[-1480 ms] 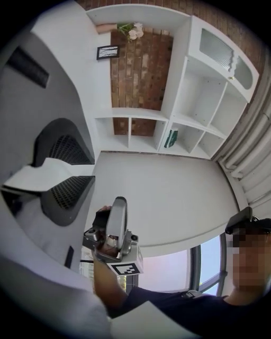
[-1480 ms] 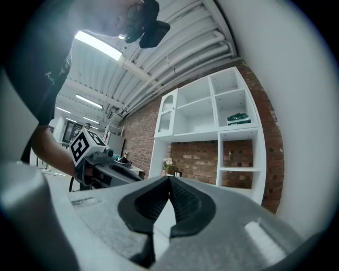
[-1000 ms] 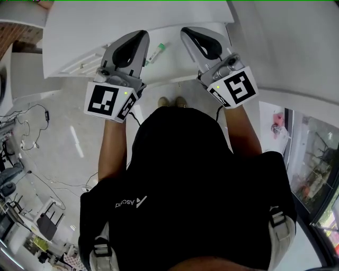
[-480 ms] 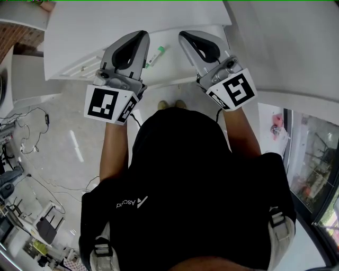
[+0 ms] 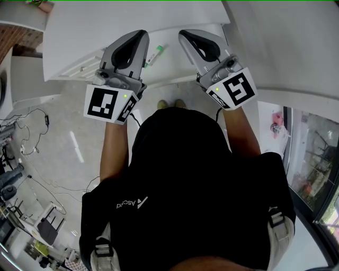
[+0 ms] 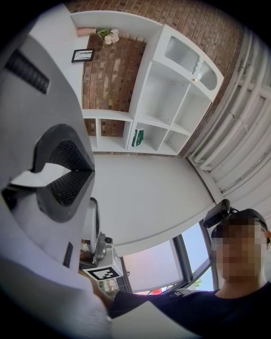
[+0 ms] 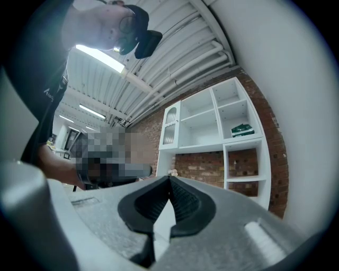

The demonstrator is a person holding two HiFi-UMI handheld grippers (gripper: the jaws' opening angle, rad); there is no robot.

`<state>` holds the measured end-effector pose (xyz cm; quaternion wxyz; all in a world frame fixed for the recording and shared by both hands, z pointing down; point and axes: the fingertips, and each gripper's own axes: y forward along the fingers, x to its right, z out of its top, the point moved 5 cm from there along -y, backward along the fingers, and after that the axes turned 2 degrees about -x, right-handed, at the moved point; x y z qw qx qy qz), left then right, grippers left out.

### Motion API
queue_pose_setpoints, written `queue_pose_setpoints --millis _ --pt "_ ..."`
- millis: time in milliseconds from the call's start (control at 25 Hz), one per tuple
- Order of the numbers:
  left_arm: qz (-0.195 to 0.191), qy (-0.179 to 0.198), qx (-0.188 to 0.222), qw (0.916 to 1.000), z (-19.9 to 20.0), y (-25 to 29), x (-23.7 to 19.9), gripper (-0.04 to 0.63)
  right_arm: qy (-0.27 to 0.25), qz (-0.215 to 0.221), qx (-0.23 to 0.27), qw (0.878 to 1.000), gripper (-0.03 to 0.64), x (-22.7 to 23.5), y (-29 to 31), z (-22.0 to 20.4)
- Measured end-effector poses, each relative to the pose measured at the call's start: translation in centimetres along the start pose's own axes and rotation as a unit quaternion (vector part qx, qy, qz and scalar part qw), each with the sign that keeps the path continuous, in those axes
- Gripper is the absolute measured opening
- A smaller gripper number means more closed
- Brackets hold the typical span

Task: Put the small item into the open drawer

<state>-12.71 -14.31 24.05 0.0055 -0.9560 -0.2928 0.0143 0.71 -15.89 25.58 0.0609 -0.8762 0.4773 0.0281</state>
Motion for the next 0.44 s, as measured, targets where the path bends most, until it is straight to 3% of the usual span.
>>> queue_pose_setpoints --millis 440 --pt "-0.002 -0.001 -0.005 1.0000 -0.26 -0.34 -0.12 -0.002 0.000 -0.001 -0.002 1.000 0.002 -0.35 0.13 -0.10"
